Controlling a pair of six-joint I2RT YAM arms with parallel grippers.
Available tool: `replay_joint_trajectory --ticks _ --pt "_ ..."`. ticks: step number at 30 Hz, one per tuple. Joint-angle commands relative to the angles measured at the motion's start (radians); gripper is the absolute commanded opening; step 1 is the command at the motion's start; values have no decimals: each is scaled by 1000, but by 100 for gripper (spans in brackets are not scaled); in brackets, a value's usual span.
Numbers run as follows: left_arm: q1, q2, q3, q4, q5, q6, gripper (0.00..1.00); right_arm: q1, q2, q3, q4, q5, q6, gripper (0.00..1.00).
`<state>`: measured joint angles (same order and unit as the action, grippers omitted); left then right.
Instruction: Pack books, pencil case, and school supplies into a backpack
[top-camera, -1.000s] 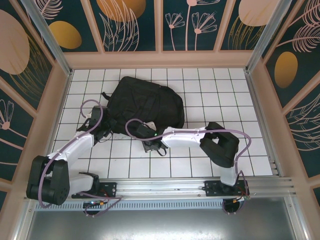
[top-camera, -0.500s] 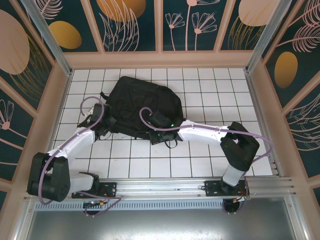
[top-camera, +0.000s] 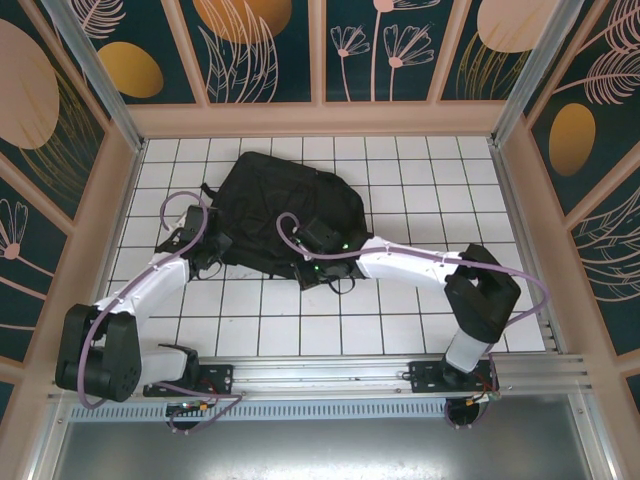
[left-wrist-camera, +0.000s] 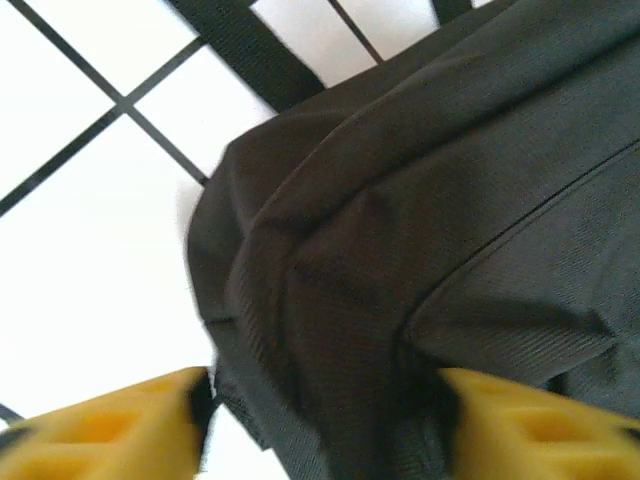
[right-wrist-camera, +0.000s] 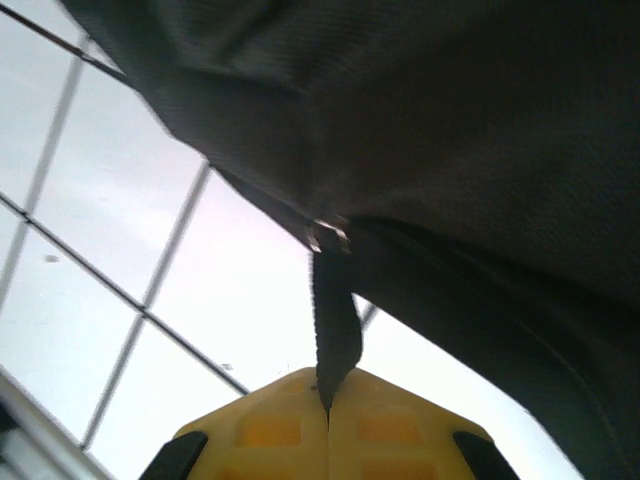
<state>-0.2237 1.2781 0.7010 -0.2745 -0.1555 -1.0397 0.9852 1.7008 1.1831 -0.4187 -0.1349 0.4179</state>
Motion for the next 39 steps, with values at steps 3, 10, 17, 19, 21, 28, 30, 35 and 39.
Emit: replay_joint_trajectory --ticks 3,10,17,19,21,28,30,35,39 --pt "4 -171 97 -172 -99 47 99 -15 64 104 60 -131 55 0" --pt "-7 -293 -62 -74 221 -162 99 -24 113 128 211 -239 169 0" --pt "-125 -341 -218 149 259 -448 81 -34 94 91 287 -285 226 0" --pt "-161 -319 -242 210 271 -493 76 -35 78 80 275 -284 222 0" --pt "-180 -290 -250 247 267 -509 76 -36 64 66 272 -288 222 0" --pt "-222 -212 -250 331 274 -545 67 -40 38 22 280 -281 231 0" --pt "-233 -209 -259 334 274 -558 64 -45 35 19 288 -279 232 0" --pt "-245 -233 -309 355 256 -587 52 -54 43 18 301 -281 238 0" --pt "-253 -221 -313 368 250 -592 45 -54 44 13 308 -289 243 0"
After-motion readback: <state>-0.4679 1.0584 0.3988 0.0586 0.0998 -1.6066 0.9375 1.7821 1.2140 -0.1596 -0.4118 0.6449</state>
